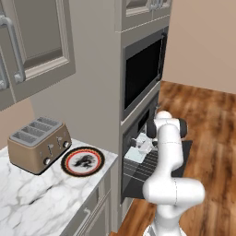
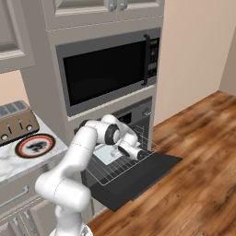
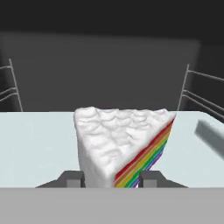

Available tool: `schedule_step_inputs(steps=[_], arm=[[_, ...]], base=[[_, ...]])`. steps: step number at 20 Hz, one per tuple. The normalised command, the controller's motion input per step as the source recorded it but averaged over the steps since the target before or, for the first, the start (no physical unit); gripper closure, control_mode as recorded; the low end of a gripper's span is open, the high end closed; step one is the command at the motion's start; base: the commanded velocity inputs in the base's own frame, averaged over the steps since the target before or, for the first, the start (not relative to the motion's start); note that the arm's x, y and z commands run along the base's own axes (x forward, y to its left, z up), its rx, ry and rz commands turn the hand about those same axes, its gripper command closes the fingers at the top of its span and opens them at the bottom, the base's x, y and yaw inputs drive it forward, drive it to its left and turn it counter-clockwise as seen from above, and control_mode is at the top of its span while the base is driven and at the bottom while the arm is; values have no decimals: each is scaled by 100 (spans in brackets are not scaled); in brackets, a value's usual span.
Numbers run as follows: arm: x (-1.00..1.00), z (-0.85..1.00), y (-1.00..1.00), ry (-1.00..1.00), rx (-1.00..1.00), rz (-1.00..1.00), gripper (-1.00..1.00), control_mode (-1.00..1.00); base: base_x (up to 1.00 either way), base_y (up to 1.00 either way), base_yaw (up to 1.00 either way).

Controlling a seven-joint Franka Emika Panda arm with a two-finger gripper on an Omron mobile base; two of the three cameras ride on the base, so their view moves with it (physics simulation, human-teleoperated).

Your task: Take the baked cake out of the oven and place it on the plate for cooling. Then close the oven door.

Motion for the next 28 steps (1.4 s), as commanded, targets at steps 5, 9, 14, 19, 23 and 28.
schedule_step_inputs(steps=[5,9,14,19,23,28], arm=[[-63,29,-62,0,0,0,100,-100],[-91,58,-41,0,-7,0,100,-100],[-100,81,-14,-1,-13,0,100,-100],[-100,97,0,-6,-13,0,100,-100],[-100,97,11,-5,-7,0,100,-100],[-99,100,48,2,-1,0,100,-100]], base=[[0,0,0],[0,0,0],[0,0,0],[0,0,0],[0,0,0],[0,0,0]])
